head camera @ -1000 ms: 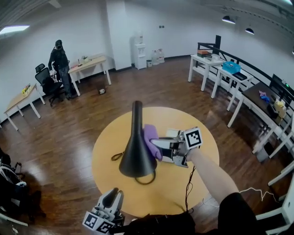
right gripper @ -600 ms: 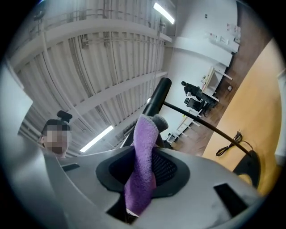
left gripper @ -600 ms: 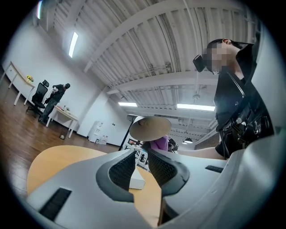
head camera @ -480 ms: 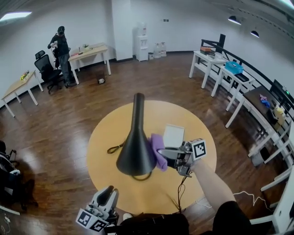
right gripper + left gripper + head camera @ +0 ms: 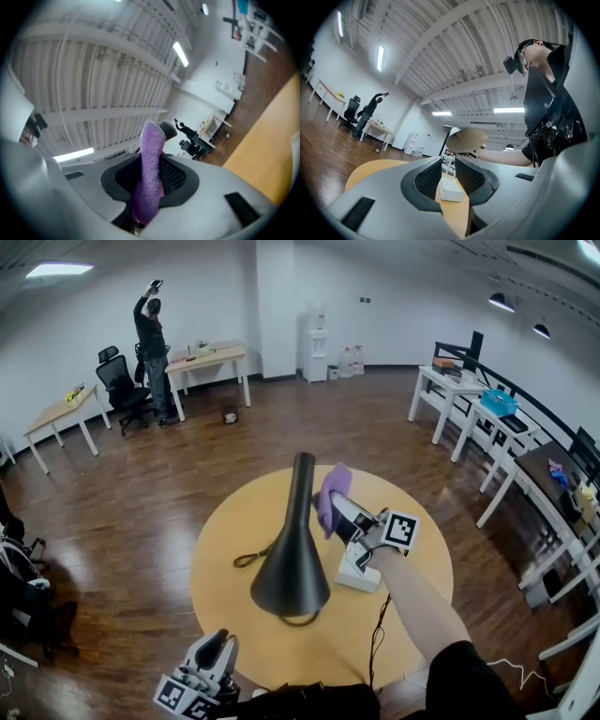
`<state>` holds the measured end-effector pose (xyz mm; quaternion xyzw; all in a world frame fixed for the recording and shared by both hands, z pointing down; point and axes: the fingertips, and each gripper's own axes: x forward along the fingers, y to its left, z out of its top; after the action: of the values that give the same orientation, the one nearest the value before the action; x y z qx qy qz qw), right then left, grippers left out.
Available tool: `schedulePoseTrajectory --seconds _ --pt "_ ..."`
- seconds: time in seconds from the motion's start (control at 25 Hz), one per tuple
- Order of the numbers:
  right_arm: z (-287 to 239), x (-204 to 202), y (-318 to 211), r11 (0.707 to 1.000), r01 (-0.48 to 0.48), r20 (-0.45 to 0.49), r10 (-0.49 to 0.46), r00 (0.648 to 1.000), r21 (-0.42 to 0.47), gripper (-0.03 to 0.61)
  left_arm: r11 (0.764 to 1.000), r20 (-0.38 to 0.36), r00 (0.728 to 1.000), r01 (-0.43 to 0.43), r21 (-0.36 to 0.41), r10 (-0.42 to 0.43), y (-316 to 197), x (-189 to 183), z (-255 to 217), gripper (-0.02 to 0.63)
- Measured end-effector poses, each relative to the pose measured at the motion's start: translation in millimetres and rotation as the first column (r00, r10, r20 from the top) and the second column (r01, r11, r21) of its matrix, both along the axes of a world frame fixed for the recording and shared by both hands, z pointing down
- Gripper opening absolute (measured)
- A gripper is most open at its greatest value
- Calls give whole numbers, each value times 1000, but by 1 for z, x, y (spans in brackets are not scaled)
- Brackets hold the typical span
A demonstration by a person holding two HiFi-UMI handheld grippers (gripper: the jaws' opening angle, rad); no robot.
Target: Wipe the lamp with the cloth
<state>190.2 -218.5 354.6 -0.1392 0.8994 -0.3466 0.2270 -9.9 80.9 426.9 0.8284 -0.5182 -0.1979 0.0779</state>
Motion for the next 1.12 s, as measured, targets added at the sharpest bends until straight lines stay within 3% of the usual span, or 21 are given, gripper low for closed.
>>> schedulePoseTrajectory --seconds 0.08,0.16,0.24,0.36,0.44,0.52,0.64,0.84,1.12 --pt "-19 -11 -6 996 -14 -17 16 1000 88 100 999 3 999 33 -3 -33 4 -6 2 84" --pt "-32 -20 -13 996 -21 29 19 999 86 100 998 -6 998 66 -10 -66 8 -14 6 85" --pt "-29 -20 -31 999 -44 108 46 993 -28 100 996 -23 996 92 -15 -92 9 -21 8 86" --pt "-11 -19 -59 970 -8 267 75 961 -242 100 994 -33 994 104 -14 -105 10 -26 9 84" --pt "-7 -25 -56 957 69 348 35 937 -281 100 994 -35 994 103 -17 -104 11 -27 10 85" --pt "-9 -28 -43 957 142 388 -34 921 -254 95 995 -39 994 100 -25 -101 11 -28 13 84" --pt "-12 -30 -19 950 256 373 -175 911 -180 97 995 -47 994 93 -41 -95 9 -29 17 84" --pt "-9 -40 23 915 392 246 -361 899 -92 97 997 -55 997 57 -50 -60 0 -27 22 86" --pt "12 -46 85 819 573 122 -565 816 -38 97 999 -30 999 -32 -23 31 -20 -15 14 85"
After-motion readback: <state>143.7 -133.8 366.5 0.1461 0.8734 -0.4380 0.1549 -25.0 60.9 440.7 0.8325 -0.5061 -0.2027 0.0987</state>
